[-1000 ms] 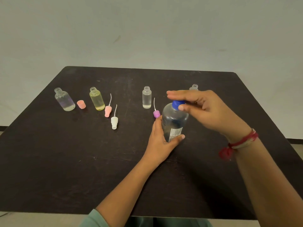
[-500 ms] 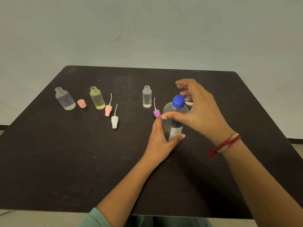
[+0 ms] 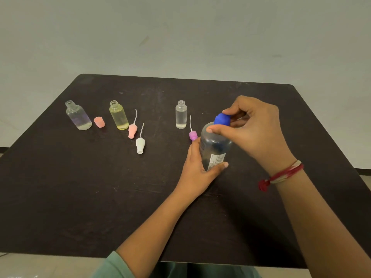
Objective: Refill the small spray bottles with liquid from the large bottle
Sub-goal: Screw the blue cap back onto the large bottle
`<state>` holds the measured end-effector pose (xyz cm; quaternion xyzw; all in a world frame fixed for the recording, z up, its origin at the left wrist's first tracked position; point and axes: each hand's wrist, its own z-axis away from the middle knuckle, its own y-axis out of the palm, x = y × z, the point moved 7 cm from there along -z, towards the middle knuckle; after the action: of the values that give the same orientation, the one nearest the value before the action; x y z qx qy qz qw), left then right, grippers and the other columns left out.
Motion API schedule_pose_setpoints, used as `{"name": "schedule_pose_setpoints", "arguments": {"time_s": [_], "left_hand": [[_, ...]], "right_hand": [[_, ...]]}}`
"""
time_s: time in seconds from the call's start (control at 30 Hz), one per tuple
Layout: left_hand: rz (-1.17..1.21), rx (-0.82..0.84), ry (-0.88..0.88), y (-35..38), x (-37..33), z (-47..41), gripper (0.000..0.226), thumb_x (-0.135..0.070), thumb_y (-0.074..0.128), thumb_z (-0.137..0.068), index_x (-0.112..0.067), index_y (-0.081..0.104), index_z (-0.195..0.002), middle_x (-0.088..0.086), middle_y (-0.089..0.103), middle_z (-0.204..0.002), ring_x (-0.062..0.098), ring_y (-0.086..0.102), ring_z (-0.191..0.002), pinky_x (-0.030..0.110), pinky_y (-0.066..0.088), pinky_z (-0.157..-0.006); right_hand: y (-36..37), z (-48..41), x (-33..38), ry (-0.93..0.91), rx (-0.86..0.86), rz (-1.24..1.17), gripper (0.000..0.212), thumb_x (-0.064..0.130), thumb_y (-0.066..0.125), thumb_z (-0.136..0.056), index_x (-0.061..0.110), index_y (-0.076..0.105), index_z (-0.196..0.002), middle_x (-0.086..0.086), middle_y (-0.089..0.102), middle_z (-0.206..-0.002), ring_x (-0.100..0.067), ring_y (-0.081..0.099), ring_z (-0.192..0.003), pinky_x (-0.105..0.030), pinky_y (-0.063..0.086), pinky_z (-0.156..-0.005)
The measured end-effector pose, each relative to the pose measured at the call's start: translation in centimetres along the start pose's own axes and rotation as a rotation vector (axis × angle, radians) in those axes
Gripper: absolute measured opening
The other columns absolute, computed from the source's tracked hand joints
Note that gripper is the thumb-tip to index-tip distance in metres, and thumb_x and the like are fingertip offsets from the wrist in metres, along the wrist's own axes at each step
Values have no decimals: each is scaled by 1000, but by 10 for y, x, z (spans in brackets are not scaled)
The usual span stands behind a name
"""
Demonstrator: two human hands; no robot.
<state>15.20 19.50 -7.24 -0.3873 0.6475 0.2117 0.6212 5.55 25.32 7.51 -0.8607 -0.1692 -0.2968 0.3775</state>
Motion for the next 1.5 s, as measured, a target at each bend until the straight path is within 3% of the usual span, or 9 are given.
{"name": "schedule_pose_setpoints", "arguments": {"time_s": [0.13,0.2,0.33,0.57,0.73,0.93,1.27,1.4,1.5], "left_hand": [[2,-24,30,-1,-3,1,71,-23,80,-78,-36,35,-132,-6,47,-134,-7,45,-122,9,37,-98],[10,-20,28,-1,-4,1,71,-23,79,-78,-40,34,-130,-6,47,-133,-5,46,-121,11,39,-98],[11,-3,13,0,0,0,74,-27,79,-78,-33,32,-136,-5,44,-136,2,45,-125,22,41,-103],[11,1,28,0,-1,0,74,-31,79,-77,-33,35,-136,-6,48,-134,2,47,-124,26,42,-103],[-4,-9,46,-1,-2,1,70,-25,79,-78,-48,34,-128,-10,46,-133,-6,44,-123,20,41,-104],[29,5,22,0,3,0,73,-29,79,-78,-36,33,-134,-5,46,-136,2,46,-125,24,42,-103],[5,11,26,2,1,0,73,-30,79,-77,-38,32,-133,-6,46,-135,1,46,-125,23,41,-103],[1,-9,41,0,0,0,69,-25,79,-77,-26,39,-133,-4,49,-132,-3,46,-121,10,39,-97],[12,-2,30,0,2,0,72,-27,79,-77,-30,36,-134,-3,48,-133,2,47,-122,18,41,-101]], "right_hand": [[12,8,-8,43,323,-99,67,39,80,-74,29,50,-133,18,49,-133,2,47,-126,-14,41,-102],[19,14,-11,12,428,-177,55,24,66,-87,31,44,-138,15,43,-142,0,38,-135,-18,36,-108],[13,8,-11,-28,261,-189,44,4,67,-85,21,58,-125,9,65,-116,-7,62,-111,-21,50,-95],[13,9,-12,90,-87,-105,41,34,88,-61,14,61,-84,11,60,-81,-8,58,-75,-17,50,-67],[15,26,-13,44,33,-198,103,39,85,-64,29,25,-147,9,34,-143,-2,52,-117,-21,47,-98],[9,19,2,-227,59,-121,32,-1,57,-91,10,60,-120,-1,63,-122,-8,59,-117,-25,48,-99],[6,10,-4,-192,-80,10,34,33,80,-75,13,65,-98,7,54,-94,-4,53,-80,-14,48,-70],[11,18,-6,-187,125,-105,65,35,77,-76,22,48,-132,10,46,-127,-10,52,-116,-19,46,-95],[12,17,-6,-161,229,-214,43,19,59,-91,21,49,-133,5,51,-138,-11,48,-130,-30,42,-106]]}}
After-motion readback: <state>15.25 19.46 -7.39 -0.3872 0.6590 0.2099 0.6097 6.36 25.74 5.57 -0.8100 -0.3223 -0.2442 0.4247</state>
